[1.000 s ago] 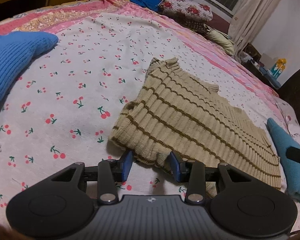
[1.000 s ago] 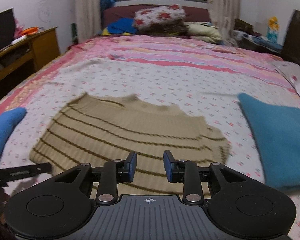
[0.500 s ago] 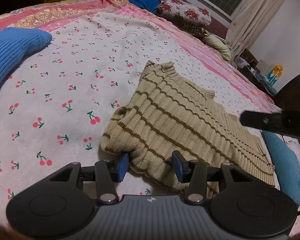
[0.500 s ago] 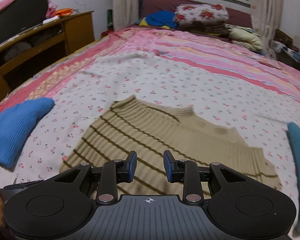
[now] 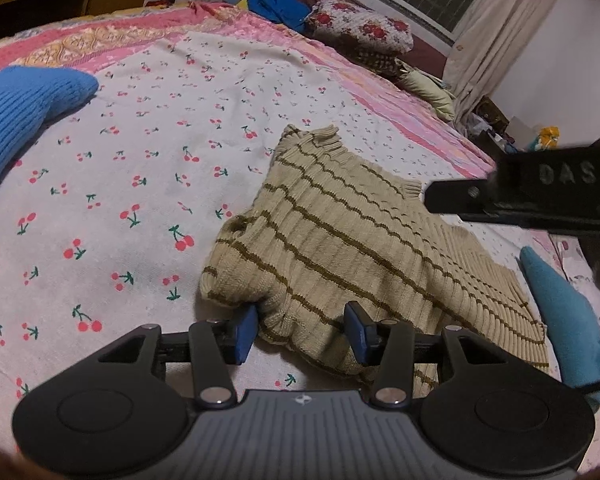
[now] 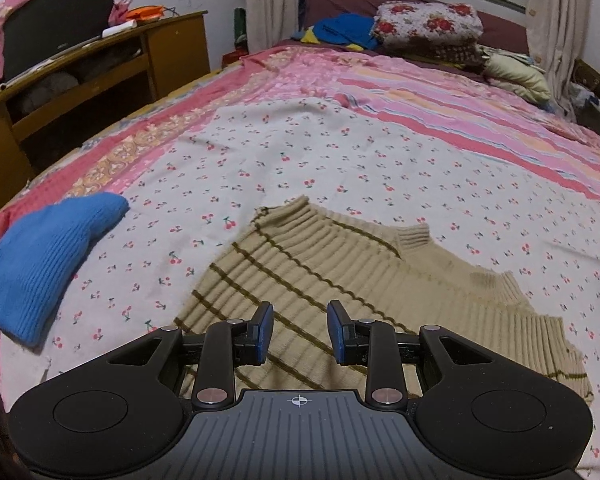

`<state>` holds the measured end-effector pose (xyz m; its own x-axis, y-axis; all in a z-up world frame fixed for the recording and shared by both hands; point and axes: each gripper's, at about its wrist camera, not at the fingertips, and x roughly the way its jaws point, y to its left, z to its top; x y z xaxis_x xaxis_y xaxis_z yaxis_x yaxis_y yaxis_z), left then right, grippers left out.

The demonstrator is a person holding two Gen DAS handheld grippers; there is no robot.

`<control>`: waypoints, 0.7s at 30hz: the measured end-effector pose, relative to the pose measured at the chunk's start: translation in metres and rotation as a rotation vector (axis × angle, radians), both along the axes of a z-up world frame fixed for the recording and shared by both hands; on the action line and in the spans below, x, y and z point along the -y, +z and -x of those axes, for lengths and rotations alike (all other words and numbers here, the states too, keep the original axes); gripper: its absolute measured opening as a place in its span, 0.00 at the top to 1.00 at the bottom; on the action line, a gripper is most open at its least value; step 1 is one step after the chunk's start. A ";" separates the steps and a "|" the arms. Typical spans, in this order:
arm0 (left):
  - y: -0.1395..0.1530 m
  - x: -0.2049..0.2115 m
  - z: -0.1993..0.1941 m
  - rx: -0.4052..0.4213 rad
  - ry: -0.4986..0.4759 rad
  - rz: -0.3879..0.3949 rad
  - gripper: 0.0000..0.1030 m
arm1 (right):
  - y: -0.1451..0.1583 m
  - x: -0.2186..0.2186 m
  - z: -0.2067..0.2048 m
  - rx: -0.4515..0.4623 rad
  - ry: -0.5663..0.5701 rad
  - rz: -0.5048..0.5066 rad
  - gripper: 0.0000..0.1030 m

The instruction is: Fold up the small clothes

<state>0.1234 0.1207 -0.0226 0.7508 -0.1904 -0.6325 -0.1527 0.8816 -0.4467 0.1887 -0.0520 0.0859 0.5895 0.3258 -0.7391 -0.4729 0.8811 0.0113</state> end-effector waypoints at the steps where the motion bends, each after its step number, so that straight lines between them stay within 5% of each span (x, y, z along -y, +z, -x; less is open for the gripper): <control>1: 0.001 0.001 0.000 0.004 -0.003 -0.005 0.51 | 0.000 -0.002 -0.001 0.000 0.003 0.002 0.71; 21: -0.003 -0.001 -0.004 -0.009 -0.012 0.002 0.51 | -0.009 -0.031 -0.022 -0.047 0.036 0.029 0.70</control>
<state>0.1277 0.1214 -0.0260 0.7430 -0.2009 -0.6385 -0.1457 0.8825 -0.4472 0.2103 -0.0210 0.0770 0.5419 0.3246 -0.7753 -0.5039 0.8637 0.0094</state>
